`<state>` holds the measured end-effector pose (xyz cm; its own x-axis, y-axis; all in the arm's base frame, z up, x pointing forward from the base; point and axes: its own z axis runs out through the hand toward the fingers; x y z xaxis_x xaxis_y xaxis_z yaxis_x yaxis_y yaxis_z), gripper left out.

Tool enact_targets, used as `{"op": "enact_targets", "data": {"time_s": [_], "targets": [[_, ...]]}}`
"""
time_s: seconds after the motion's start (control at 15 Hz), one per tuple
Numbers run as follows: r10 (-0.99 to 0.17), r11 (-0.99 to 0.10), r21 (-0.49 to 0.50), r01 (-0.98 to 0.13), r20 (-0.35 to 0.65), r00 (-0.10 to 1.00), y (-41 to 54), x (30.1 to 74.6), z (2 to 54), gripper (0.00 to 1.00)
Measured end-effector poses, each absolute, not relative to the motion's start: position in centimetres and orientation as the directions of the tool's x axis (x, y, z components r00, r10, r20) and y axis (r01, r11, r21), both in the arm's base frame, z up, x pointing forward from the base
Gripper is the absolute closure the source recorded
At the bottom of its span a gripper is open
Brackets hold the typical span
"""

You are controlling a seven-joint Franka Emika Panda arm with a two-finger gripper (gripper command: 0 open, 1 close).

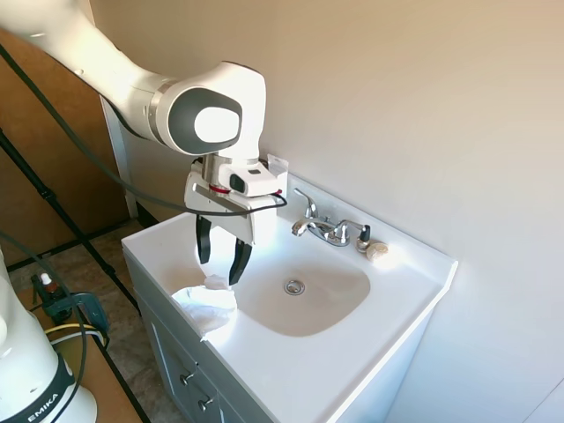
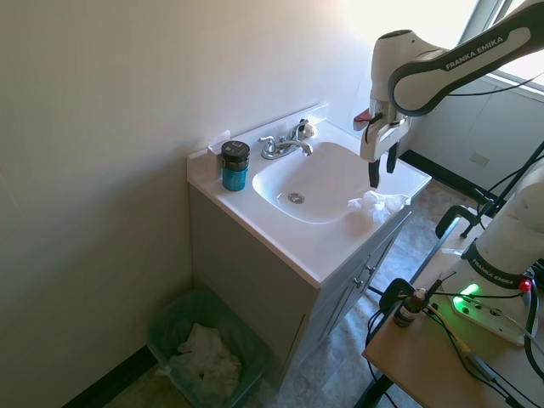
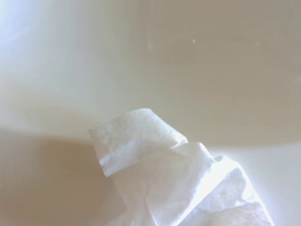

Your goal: Throw the tissue in the trash bin

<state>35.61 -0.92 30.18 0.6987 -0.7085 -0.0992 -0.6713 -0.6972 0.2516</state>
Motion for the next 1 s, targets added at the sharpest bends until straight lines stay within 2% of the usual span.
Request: {"op": "enact_targets", "data": {"time_s": [0.53,0.6,1.0], "targets": [[-0.708,-0.692,0.312,-0.651,-0.123,0.695,0.4,35.6,26.0,0.0],[-0.71,-0.691,0.316,-0.651,-0.124,0.693,0.5,35.6,25.6,1.0],[-0.71,-0.693,0.315,-0.648,-0.139,0.691,0.4,35.5,23.8,1.0]]}}
